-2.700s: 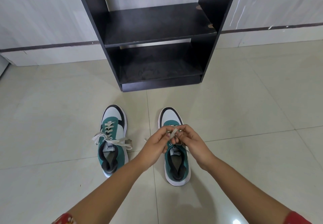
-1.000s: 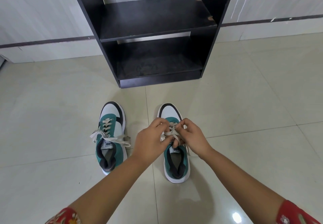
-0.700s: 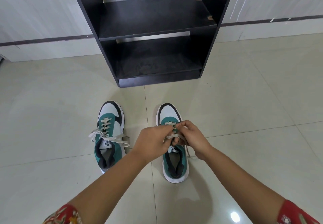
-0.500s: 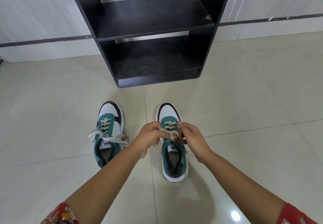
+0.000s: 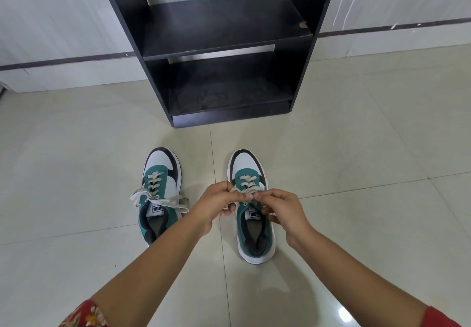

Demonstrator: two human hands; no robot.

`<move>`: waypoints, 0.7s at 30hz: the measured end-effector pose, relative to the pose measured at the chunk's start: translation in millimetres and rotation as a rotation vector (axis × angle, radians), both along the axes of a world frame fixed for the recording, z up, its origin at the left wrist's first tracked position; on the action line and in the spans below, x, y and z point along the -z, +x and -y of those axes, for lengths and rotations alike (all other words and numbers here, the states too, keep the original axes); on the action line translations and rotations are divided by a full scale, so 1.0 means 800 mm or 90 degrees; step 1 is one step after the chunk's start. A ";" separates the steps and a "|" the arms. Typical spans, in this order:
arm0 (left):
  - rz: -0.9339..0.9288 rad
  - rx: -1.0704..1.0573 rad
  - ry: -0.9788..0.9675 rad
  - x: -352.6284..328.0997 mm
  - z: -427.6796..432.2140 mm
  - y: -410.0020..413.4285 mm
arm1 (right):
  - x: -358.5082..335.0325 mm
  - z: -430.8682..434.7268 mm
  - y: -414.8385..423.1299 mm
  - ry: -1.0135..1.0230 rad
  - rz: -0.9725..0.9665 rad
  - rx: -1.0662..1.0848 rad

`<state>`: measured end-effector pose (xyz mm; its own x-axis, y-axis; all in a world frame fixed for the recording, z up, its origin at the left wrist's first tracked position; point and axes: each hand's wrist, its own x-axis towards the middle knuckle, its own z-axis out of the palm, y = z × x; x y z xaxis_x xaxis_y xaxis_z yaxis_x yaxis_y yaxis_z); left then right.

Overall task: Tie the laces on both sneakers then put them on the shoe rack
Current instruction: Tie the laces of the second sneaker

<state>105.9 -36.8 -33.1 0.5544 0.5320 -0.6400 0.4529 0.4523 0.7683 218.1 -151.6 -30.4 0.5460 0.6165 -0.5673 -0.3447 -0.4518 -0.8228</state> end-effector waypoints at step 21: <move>-0.003 -0.139 0.045 0.039 0.010 -0.017 | 0.042 -0.006 0.006 0.157 -0.445 0.344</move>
<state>92.6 -44.9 -64.3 0.4185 0.6819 -0.5999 0.3545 0.4855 0.7991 223.0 -146.9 -64.2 0.3774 0.5242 -0.7634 -0.9136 0.0760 -0.3994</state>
